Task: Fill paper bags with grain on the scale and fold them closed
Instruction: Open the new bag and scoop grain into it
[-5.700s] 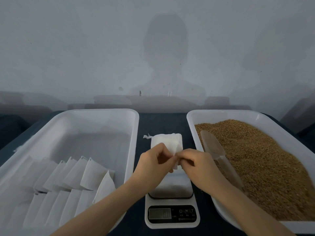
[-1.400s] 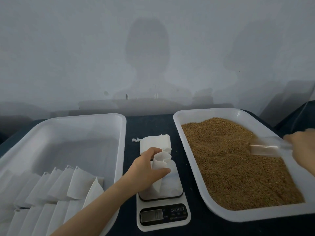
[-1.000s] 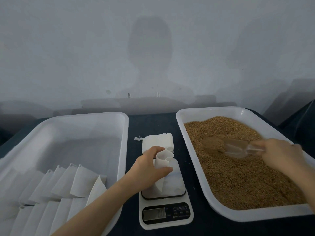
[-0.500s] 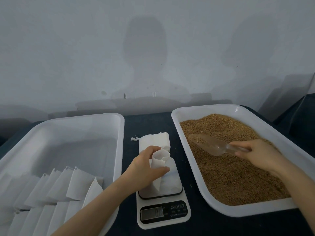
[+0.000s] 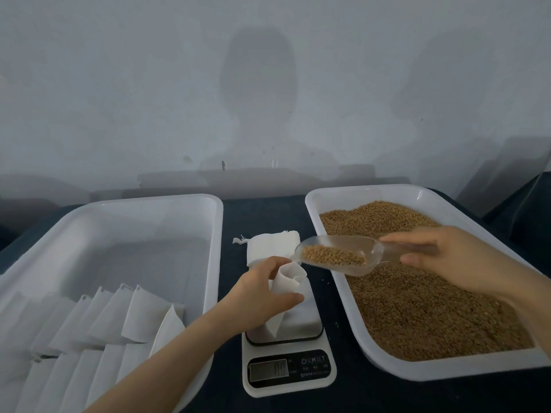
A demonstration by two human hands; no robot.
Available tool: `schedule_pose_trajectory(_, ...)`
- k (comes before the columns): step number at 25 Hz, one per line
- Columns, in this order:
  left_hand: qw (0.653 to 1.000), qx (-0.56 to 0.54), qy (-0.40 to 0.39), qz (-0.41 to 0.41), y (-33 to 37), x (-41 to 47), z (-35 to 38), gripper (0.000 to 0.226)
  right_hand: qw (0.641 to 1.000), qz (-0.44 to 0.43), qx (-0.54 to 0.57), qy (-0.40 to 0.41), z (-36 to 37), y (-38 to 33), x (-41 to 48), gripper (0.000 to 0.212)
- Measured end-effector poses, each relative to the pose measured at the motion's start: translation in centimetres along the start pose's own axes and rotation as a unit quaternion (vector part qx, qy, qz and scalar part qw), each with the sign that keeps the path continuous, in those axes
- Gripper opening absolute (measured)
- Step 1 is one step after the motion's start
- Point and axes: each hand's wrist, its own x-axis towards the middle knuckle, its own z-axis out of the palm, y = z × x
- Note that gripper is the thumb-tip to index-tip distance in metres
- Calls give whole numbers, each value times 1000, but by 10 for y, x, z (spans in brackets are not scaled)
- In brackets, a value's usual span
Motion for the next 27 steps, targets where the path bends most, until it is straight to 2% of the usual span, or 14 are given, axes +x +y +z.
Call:
schedule_pose_trajectory(7, 1000, -11, 10, 16, 0, 0, -1, 56, 996, -35, -77, -31, -8, -20, 4, 43)
schedule_pose_trajectory(10, 1000, 10, 15, 23, -1, 0, 0, 64, 991, -45, -113, -49, -10, -21, 7, 42)
schedule_pose_trajectory(17, 995, 85, 16, 49, 1, 0, 2, 72, 989, -57, -123, -65, -3, -31, 12, 43)
schedule_pose_trajectory(23, 998, 51, 7, 28, 5, -1, 2, 67, 984, -75, -157, -34, -3, -43, 17, 38)
schedule_pose_trajectory(27, 999, 41, 3, 25, 7, 0, 2, 63, 968, -98, -230, -14, -9, -55, 19, 35)
